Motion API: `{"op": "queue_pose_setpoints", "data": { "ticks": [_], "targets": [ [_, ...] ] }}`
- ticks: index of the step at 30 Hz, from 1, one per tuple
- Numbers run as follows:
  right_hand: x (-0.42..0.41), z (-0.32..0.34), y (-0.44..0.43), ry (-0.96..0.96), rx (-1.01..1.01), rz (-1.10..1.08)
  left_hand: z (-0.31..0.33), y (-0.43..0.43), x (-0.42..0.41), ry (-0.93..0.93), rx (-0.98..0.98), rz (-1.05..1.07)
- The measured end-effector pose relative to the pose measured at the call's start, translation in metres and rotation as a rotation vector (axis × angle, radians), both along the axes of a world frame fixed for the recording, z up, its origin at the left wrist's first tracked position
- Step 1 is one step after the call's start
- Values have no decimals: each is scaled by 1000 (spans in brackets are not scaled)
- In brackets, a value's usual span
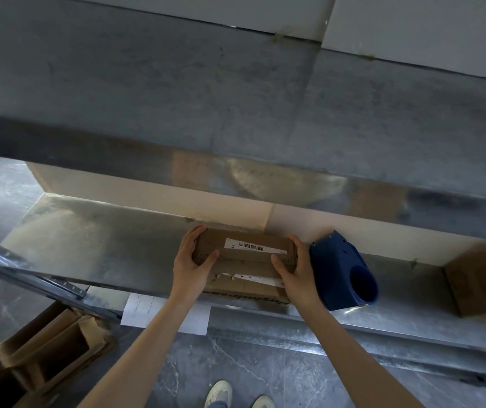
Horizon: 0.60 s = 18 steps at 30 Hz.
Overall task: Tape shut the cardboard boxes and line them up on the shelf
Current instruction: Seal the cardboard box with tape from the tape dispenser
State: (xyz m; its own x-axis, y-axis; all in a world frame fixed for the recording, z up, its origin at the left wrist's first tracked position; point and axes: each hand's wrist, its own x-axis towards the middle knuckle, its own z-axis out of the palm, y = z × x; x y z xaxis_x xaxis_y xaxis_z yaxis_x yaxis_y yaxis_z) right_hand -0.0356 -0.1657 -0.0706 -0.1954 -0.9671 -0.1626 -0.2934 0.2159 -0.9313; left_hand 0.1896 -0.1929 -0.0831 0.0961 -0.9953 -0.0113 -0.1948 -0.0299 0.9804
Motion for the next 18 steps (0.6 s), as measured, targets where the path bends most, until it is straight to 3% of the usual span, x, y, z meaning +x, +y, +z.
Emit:
{"op": "queue_pose_setpoints", "data": {
  "ticks": [18],
  "targets": [
    [0,6,1,-202,13,-121,3,1,3,252,15,-32]
  ]
}}
